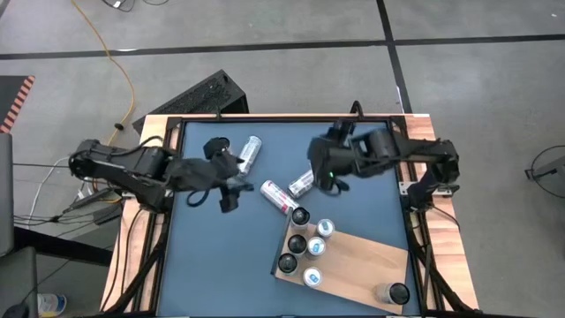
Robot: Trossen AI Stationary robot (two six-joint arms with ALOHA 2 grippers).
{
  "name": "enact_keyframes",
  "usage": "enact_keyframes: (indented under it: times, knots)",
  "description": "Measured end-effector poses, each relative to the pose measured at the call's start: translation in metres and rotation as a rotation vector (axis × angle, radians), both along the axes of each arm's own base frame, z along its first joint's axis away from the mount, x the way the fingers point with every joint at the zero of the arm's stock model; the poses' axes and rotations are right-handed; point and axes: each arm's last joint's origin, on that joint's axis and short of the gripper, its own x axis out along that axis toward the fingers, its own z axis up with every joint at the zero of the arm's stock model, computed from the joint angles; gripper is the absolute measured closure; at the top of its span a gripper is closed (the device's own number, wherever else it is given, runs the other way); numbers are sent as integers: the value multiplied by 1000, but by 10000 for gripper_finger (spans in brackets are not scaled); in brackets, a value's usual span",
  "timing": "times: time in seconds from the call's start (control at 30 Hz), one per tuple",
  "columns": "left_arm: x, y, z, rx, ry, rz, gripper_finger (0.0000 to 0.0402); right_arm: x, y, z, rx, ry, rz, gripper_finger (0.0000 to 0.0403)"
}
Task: Place canned beverage on shelf
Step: Put the left white yellow soda can on the shelf
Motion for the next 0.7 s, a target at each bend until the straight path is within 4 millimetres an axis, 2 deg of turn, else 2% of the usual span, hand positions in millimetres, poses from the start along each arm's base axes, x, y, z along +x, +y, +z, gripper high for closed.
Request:
enact_keyframes:
  times: [0.17,0.3,0.43,0.57,0.7]
  knots:
    - [4,16,-4,12,39,62,93,12,-13,4,-63,35,167,97]
    - [5,25,-5,52,61,70,93,-5,-17,11,25,92,298,97]
    - [-3,34,-1,77,77,82,93,-56,-23,31,144,65,224,97]
    - [-15,45,10,69,14,108,93,-112,-17,57,249,-164,177,97]
    - [-22,47,16,42,-15,90,93,-158,-10,61,322,-286,145,97]
